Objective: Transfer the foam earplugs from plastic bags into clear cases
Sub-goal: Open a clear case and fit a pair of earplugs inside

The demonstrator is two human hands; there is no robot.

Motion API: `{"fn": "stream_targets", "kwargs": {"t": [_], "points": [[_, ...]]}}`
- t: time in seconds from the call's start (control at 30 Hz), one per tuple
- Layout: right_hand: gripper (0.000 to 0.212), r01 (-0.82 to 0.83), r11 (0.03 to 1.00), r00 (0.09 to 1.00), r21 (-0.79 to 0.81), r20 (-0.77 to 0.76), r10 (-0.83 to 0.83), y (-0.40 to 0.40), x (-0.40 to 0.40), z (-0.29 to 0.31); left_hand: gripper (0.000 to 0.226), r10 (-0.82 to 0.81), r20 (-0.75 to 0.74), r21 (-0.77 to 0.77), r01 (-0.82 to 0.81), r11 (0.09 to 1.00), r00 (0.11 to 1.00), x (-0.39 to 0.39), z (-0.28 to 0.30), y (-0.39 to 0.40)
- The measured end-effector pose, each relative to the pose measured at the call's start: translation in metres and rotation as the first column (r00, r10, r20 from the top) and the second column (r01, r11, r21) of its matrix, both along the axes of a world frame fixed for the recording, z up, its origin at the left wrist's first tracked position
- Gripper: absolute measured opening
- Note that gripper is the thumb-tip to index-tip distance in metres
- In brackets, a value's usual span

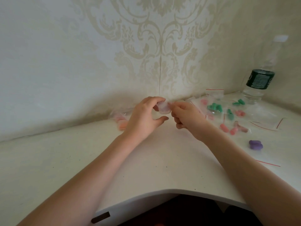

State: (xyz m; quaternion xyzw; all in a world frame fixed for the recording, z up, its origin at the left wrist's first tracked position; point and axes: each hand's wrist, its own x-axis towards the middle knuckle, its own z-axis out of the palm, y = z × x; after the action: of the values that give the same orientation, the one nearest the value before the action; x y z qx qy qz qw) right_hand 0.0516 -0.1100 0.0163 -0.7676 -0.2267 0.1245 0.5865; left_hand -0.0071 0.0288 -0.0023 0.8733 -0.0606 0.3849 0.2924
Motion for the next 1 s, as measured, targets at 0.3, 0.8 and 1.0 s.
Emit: {"fn": "stream_targets", "kwargs": {"t": [0.3,0.8,1.0], "points": [[0.021,0.130,0.990,0.991,-0.047,0.023,-0.129,0.004,-0.006,0.001,0.018,0.044,-0.093,-0.268,-0.068,0.961,0.995,0.000,-0.008,-0.012],[0.011,-0.002,0.998,0.961,0.065,0.275,-0.015,-0.007,0.003,0.007,0.023,-0.666,0.061,-0.990,0.132,0.056,0.743,-0.009,0.014,-0.016],[0.010,-0.087,0.992,0.986,0.095,0.152,0.072,-0.003,-0.003,0.006,0.034,-0.058,-0.084,-0.603,-0.004,0.798,0.995,-0.005,-0.002,-0.021]]}}
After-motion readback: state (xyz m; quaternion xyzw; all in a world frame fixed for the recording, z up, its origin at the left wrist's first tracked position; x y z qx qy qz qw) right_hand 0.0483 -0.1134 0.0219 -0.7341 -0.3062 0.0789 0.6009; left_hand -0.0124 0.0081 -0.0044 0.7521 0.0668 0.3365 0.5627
